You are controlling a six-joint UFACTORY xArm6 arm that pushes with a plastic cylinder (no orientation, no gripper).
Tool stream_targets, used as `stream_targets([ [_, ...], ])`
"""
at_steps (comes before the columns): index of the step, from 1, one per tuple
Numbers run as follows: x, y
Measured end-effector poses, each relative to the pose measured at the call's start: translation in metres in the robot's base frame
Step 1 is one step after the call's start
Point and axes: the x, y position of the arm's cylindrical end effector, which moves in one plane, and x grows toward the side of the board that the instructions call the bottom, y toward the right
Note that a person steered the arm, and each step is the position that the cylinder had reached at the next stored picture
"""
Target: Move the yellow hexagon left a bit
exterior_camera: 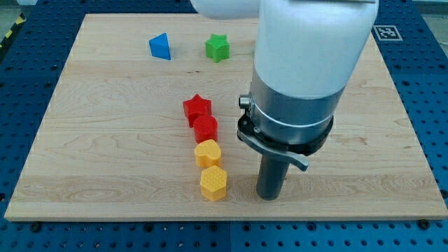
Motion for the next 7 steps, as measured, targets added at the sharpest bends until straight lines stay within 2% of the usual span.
stream_targets([
  [7, -0.009, -0.04],
])
